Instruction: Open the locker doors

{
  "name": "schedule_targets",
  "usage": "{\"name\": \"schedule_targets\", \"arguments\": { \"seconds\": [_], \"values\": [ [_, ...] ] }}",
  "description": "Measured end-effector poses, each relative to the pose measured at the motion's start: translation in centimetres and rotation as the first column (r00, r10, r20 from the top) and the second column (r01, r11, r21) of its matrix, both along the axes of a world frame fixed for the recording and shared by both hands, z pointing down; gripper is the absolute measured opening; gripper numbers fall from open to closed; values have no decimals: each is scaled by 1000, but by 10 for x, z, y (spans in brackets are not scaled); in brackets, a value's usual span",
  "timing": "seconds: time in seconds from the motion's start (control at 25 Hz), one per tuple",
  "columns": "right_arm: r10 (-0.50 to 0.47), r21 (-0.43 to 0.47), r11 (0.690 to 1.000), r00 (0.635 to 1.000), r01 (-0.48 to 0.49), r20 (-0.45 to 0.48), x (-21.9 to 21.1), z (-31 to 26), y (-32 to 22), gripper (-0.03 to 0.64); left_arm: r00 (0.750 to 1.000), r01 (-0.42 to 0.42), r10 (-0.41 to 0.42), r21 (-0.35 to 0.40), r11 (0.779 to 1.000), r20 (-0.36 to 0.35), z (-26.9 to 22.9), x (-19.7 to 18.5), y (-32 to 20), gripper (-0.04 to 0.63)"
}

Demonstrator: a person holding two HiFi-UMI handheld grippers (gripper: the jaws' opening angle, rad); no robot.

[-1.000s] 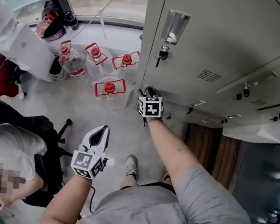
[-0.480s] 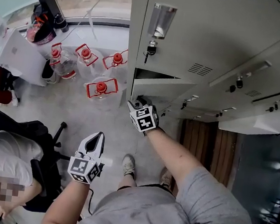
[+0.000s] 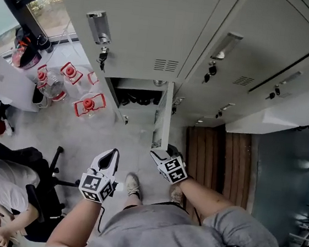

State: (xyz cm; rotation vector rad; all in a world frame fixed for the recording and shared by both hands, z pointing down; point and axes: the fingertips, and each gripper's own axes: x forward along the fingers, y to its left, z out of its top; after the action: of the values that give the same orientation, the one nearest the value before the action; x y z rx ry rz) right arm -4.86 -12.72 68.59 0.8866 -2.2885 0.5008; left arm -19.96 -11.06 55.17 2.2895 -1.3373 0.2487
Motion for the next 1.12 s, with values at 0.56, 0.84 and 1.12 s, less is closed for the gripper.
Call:
{"name": "schedule_targets", "arguments": {
  "seconds": [0.56, 0.84, 1.12],
  "values": [
    [108, -150, 984, 990, -93, 89, 107, -20, 63, 183, 990, -143, 142, -36, 989, -19, -7, 142, 28, 5],
    [209, -85, 978, 936, -193, 282, 167, -89, 94, 42, 952, -299, 294, -51, 953, -89, -11, 224, 45, 3],
    [310, 6, 945, 902, -327, 301, 235, -130, 73, 23, 888, -455, 450, -24, 890, -96, -38, 290, 47, 2]
  ]
}}
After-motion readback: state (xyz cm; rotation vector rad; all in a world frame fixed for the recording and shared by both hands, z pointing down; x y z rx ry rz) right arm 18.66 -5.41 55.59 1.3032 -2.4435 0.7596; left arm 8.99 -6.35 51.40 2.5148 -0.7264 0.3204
